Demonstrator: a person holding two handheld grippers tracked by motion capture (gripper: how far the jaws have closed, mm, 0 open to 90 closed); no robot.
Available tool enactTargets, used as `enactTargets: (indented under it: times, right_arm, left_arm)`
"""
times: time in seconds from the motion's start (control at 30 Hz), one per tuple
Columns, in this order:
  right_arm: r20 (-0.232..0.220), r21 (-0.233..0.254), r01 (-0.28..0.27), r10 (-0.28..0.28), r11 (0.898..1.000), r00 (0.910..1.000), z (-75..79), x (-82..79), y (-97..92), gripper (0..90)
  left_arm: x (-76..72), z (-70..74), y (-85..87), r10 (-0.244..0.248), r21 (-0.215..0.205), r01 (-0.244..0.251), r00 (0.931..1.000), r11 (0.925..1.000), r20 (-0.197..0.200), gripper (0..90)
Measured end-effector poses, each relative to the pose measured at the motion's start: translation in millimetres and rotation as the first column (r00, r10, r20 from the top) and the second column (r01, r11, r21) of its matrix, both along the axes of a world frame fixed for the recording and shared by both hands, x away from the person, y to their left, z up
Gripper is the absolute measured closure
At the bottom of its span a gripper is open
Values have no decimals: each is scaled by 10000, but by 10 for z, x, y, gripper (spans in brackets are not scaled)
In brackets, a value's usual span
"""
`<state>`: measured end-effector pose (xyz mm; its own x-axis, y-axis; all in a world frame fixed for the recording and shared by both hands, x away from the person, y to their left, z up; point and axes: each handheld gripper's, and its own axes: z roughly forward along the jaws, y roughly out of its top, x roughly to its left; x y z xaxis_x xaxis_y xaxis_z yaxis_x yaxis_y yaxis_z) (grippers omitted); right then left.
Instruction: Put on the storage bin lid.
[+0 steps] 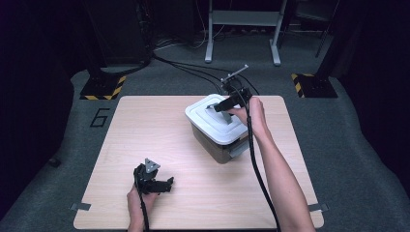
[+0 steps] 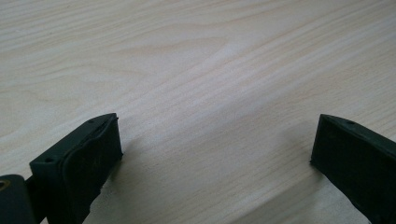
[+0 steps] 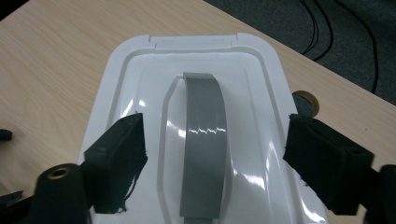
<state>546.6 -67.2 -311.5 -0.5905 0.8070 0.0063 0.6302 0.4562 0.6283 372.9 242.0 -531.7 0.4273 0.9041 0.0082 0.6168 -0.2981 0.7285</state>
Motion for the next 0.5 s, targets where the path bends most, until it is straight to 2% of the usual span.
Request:
enactTargets:
  times: [0.13, 0.23, 0.33, 0.37, 0.5]
  right_arm:
    - [239, 85, -89, 87, 9999, 9997, 34, -68, -89, 119]
    - [343, 222, -58, 50, 9997, 9994, 37, -134, -196, 75]
    - [555, 321, 129, -147, 9994, 9984, -8, -222, -348, 27]
    - [555, 321, 129, -147, 9994, 9984, -8, -222, -348, 27]
    - [890, 466, 346, -386, 9983, 9953, -62, -345, -544, 0]
  left_arm:
    - [0, 0, -1, 12, -25, -12, 10000, 10000, -2, 15]
    - [-2, 15, 7, -80, 31, 81, 9998, 10000, -184, 15]
    - [-1, 10, 6, -87, -8, 87, 9999, 10000, -133, 15]
    - [-1, 10, 6, -87, -8, 87, 9999, 10000, -133, 15]
    - [-1, 7, 4, -55, -4, 55, 10000, 10000, -82, 15]
